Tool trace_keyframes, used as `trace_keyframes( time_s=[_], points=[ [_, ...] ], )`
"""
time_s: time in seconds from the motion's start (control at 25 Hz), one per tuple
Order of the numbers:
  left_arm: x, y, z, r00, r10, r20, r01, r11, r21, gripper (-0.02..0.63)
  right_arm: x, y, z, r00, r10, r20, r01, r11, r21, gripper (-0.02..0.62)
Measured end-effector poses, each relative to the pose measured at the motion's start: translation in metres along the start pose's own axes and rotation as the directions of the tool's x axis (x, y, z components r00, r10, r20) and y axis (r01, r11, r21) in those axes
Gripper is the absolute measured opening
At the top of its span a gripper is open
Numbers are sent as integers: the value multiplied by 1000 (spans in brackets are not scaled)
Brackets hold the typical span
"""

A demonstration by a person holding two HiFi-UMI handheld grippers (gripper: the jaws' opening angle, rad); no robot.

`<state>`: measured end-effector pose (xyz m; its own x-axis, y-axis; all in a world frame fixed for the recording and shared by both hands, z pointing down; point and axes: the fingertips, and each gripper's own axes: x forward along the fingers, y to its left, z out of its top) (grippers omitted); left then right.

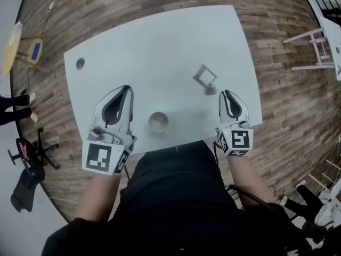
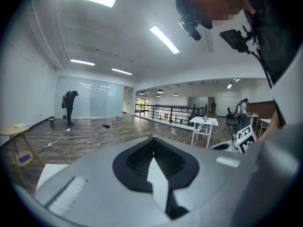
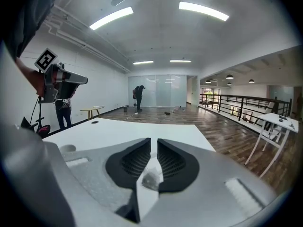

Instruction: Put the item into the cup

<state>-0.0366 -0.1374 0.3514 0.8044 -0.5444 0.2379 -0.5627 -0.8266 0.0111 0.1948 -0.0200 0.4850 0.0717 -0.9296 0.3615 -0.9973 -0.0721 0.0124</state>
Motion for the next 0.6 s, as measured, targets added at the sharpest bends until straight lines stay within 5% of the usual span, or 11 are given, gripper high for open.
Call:
trace_keyframes(
  time_s=[0.6],
  points=[
    [14,-5,-14,998,19,-63,-22,998,-58,-2,22,3,-31,995,48,-88,-45,998,41,86]
  ],
)
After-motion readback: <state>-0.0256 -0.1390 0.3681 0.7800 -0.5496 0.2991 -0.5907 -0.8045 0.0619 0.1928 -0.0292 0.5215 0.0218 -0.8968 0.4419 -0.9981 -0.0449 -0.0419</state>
